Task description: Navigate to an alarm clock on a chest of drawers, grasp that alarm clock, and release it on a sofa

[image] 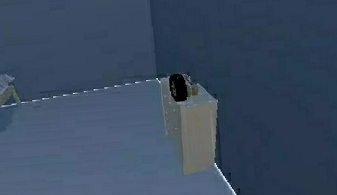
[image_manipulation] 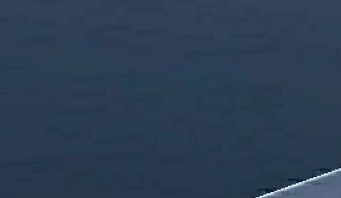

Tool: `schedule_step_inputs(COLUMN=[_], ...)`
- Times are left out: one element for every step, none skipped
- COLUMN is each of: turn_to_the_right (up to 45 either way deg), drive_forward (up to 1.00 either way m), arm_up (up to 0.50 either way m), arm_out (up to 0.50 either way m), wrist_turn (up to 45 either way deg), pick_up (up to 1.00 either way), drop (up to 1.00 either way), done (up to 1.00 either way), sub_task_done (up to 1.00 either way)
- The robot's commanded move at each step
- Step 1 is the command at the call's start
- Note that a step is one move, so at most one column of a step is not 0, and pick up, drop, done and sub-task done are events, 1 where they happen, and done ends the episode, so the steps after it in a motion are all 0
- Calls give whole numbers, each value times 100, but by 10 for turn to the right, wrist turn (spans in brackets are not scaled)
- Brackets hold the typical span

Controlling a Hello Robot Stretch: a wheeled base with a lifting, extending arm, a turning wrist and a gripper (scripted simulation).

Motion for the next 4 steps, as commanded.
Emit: schedule_step_inputs(turn_to_the_right=[-150,0,450,450], drive_forward=[0,60,0,0], arm_up=[0,0,0,0], arm_out=[0,0,0,0], wrist_turn=[0,0,0,0], pick_up=[0,0,0,0], drop=[0,0,0,0], done=[0,0,0,0], sub_task_done=[0,0,0,0])
